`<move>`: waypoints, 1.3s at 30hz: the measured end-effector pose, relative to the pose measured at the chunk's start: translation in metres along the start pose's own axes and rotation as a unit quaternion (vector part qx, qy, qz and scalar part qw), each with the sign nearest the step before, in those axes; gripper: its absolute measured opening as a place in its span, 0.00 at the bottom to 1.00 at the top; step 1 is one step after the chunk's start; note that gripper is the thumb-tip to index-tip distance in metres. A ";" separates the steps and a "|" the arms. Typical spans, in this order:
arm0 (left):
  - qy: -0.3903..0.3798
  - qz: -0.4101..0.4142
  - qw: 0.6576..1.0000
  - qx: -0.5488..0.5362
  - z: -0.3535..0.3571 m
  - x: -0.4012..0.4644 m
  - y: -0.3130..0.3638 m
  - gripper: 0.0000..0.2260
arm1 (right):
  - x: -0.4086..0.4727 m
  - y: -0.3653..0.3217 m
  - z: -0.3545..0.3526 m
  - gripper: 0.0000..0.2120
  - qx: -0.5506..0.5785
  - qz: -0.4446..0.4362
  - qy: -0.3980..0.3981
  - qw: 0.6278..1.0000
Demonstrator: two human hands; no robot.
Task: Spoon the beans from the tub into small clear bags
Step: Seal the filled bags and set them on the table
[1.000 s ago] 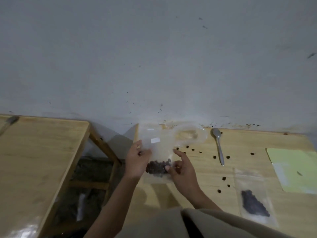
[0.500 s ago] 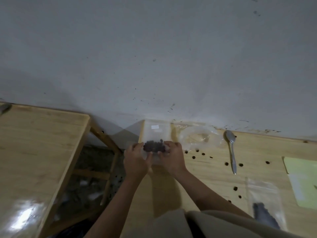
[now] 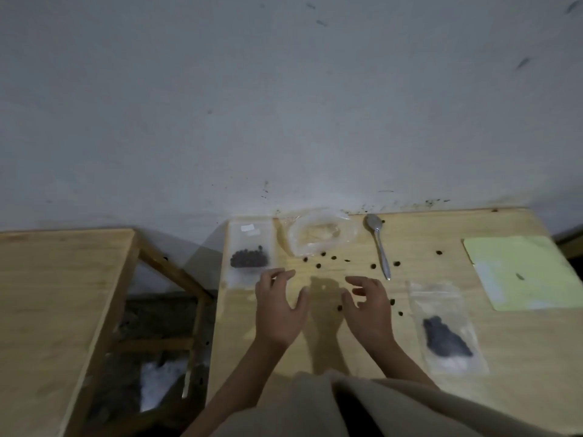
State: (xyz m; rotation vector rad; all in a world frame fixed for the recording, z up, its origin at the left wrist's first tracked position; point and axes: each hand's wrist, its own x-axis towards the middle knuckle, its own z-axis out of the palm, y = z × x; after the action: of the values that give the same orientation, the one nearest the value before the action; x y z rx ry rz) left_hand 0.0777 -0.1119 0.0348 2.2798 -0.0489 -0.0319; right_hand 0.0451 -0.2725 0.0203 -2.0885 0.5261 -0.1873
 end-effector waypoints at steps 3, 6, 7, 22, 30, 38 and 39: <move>-0.074 0.037 0.996 -0.025 0.030 -0.026 0.025 0.16 | -0.013 0.033 -0.044 0.12 -0.011 0.054 0.056 0.997; -0.134 0.057 0.989 -0.037 0.060 -0.047 0.052 0.17 | -0.010 0.066 -0.088 0.13 -0.050 0.098 0.102 0.989; -0.156 0.053 0.986 -0.039 0.069 -0.052 0.061 0.17 | -0.007 0.076 -0.103 0.15 -0.066 0.116 0.113 0.985; -0.284 -0.128 0.950 -0.023 0.195 -0.075 0.147 0.20 | 0.020 0.144 -0.184 0.05 -0.072 0.233 -0.032 0.969; -0.162 -0.165 0.965 -0.126 0.223 -0.062 0.164 0.24 | 0.057 0.161 -0.225 0.08 0.177 0.243 -0.024 0.953; -0.111 -0.125 0.965 -0.203 0.248 -0.048 0.198 0.23 | 0.091 0.186 -0.268 0.04 0.158 0.205 0.015 0.966; -0.109 -0.127 0.964 -0.207 0.250 -0.047 0.201 0.23 | 0.098 0.190 -0.275 0.02 0.123 0.196 0.044 0.972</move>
State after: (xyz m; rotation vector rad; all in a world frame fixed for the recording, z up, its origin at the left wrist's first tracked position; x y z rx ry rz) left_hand 0.0163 -0.4304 0.0250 1.8430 0.1256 -0.3932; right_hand -0.0145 -0.6160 0.0045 -1.7042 0.9111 -0.1079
